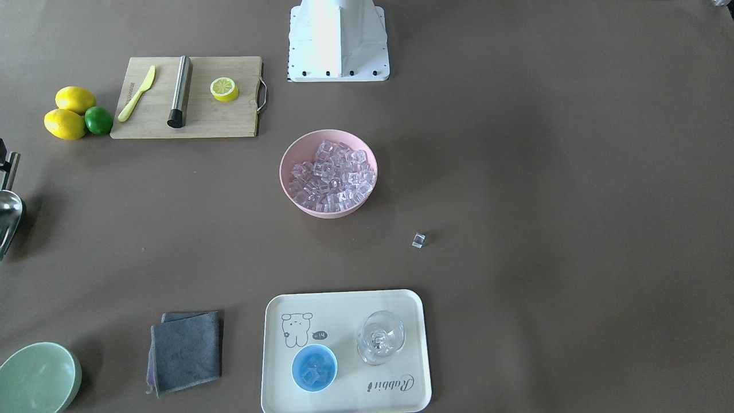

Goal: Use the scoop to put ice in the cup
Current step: 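Lower the scoop onto the table and open the right gripper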

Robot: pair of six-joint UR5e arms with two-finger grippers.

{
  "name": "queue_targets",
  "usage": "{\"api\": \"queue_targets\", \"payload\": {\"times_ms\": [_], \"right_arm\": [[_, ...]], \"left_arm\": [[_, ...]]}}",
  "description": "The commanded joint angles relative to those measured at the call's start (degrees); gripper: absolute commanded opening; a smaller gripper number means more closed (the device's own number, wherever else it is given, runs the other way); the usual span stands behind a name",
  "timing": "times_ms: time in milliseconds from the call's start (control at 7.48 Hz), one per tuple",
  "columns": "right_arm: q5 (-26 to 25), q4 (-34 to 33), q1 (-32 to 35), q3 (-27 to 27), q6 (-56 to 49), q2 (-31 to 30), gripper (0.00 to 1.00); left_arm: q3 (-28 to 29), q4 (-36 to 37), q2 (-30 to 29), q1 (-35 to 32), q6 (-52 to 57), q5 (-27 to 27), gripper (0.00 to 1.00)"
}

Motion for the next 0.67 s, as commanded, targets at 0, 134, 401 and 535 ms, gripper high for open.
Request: {"api": "queue_targets", "payload": {"times_ms": [0,134,401,535], "right_arm": [[0.10,-0.30,1.69,1.08,-0.43,-0.47,0.90],[0.62,-0.48,2.92,1.08,-0.87,-0.74,0.99],[2.56,-0.92,7.65,0.82,-6.21,-1.79,0.99],[3.17,-1.70,10.12,0.73,-10.85,-2.75,0.99]], "left_arm": [[0.11,0.00,0.01,0.05,0.10,0.00,0.99],[0.02,0.00,0.01,0.05,0.10,0.00,0.99],[-0.07,0.00,-0.08,0.05,0.01,0.00,0.99],[0.02,0.00,-0.08,0.05,0.01,0.00,0.99]]}}
